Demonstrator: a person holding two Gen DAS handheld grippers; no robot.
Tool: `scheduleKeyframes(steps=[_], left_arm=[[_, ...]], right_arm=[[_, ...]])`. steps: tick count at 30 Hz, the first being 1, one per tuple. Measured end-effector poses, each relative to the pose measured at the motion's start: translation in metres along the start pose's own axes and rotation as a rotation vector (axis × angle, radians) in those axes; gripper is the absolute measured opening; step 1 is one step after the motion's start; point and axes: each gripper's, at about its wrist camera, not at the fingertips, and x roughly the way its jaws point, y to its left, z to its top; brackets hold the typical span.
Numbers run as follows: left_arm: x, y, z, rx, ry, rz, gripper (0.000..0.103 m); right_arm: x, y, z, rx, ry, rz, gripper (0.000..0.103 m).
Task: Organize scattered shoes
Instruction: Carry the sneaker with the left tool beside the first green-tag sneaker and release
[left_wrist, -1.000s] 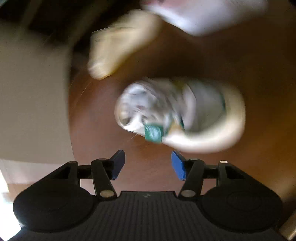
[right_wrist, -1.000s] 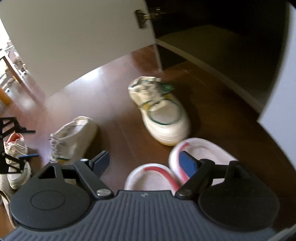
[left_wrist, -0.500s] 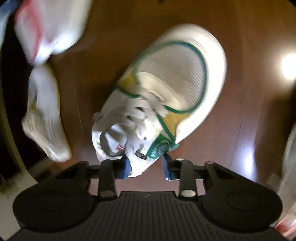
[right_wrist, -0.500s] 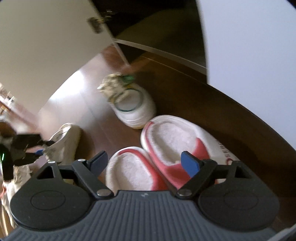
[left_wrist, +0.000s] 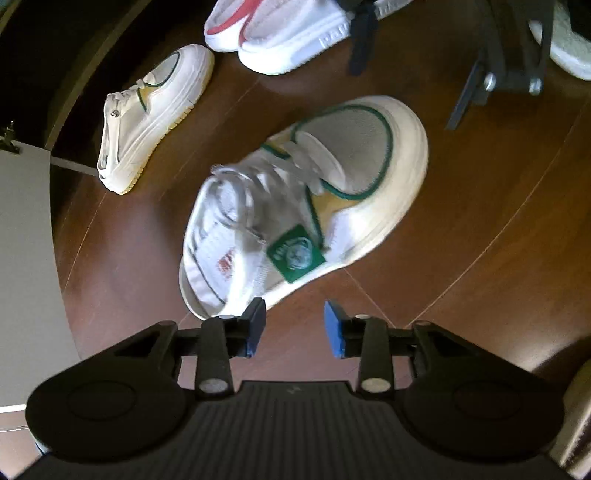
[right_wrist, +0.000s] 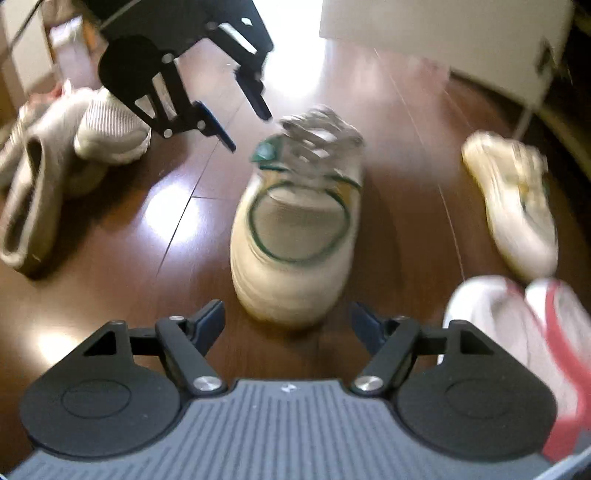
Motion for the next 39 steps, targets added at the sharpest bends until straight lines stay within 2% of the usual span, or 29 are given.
scheduleKeyframes(steps=[2,4,8,12,17,24,27,31,35,37,39], left_arm=[[0.016,0.007,0.002,-0.05,0.017,0.038,0.042],[0.024,0.014,0.004,-0.091,0.021,0.05,0.04],[0.035,0.034,0.008,-0.165,0.003,0.097,0.037],[0.055,0.06,0.021,-0.186,-0.007,0.169,0.039],[0.081,0.091,0.044,-0.234,-0.024,0.219,0.041],[0.101,0.114,0.069,-0.29,-0.065,0.237,0.041],[0.103,0.116,0.074,-0.299,-0.07,0.241,0.042],[0.109,0.122,0.08,-0.331,-0.066,0.247,0.044],[0.11,0.129,0.085,-0.43,-0.06,0.265,0.044],[0.103,0.127,0.083,-0.519,-0.05,0.292,0.046],[0.083,0.118,0.074,-0.71,-0.034,0.302,0.048]], right_arm=[[0.011,0.011,0.008,-0.034,-0.045,-0.053,0.072],[0.02,0.011,0.013,-0.026,-0.047,-0.05,0.074],[0.033,-0.003,0.027,0.027,-0.024,-0.073,0.072],[0.047,-0.039,0.045,0.057,0.011,-0.09,0.073],[0.065,-0.09,0.064,0.075,0.077,-0.094,0.073],[0.073,-0.15,0.068,0.062,0.152,-0.057,0.073],[0.073,-0.168,0.064,0.059,0.16,-0.047,0.072],[0.068,-0.181,0.058,0.123,0.144,-0.05,0.072],[0.049,-0.183,0.054,0.219,0.08,-0.062,0.069],[0.04,-0.184,0.051,0.267,0.048,-0.068,0.071],[0.031,-0.185,0.049,0.314,0.015,-0.074,0.079]])
